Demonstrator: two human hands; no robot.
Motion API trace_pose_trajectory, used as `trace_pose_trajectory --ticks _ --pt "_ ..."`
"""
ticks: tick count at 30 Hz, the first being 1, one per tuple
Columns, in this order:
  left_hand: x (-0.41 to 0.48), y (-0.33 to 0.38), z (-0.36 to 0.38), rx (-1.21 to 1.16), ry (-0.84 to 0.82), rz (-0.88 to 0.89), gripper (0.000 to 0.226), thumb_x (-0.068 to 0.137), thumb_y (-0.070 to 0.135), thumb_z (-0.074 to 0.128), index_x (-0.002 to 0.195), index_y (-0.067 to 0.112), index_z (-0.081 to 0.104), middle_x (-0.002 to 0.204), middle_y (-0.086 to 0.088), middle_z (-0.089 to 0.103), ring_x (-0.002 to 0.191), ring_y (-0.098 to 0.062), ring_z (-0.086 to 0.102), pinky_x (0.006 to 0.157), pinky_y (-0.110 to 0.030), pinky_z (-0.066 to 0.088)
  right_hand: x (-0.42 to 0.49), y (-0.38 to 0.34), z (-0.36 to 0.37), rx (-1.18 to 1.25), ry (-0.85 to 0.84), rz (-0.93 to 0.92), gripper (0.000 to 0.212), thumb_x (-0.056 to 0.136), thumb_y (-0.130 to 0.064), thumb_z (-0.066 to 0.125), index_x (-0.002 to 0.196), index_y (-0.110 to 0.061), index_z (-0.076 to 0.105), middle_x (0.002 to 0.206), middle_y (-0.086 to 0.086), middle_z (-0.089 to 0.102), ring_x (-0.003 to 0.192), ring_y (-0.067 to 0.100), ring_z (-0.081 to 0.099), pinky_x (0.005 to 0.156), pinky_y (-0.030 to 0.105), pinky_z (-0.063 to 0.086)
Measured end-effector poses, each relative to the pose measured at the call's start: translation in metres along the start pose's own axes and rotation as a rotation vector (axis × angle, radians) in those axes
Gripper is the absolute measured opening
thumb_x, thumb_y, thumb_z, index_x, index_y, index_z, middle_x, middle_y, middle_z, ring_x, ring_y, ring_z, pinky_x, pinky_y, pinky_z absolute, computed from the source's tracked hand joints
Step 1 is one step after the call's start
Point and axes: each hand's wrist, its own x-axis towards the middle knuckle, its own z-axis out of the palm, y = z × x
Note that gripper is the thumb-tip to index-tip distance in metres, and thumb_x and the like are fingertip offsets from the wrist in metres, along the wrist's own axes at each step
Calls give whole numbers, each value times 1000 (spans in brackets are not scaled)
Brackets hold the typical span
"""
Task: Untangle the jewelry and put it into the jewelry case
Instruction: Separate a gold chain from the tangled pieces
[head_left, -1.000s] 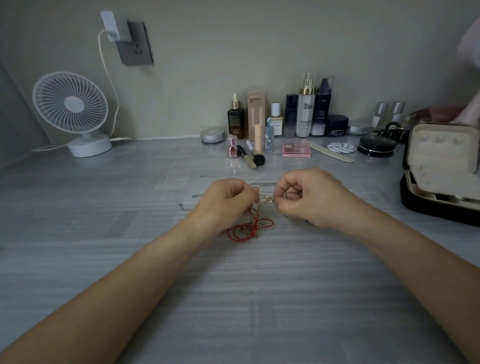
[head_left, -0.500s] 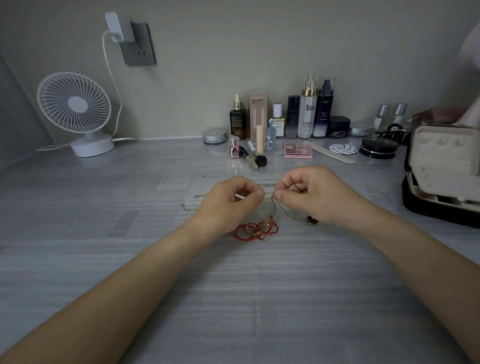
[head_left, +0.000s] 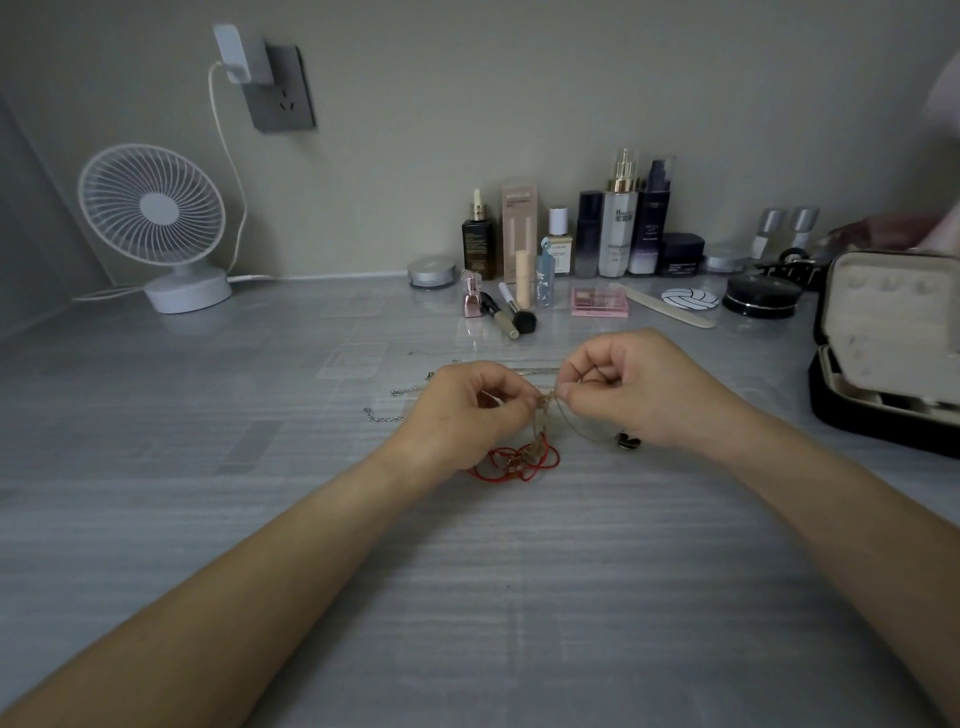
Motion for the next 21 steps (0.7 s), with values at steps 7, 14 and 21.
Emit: trace_pose_trajectory --ticks 7,14,21 --pt "0 1 -2 58 34 -26 26 79 5 63 63 26 62 48 17 55 44 6 46 46 -10 36 2 -1 -3 5 8 18 18 80 -6 65 69 -20 62 35 -15 45 35 0 39 42 9 35" --pt "-1 5 -7 73 44 -76 20 84 7 59 66 17 59 53 14 48 38 5 43 37 -6 29 2 -2 -5 -22 38 14 17 80 -6 66 69 -19 61 35 -14 43 35 0 38 42 6 33" --pt "-2 2 -1 72 64 -6 20 80 13 67 66 27 62 62 11 56 54 -1 46 54 -18 41 2 -1 -3 38 8 10 19 81 -6 66 68 -20 62 37 -14 45 37 0 37 42 10 32"
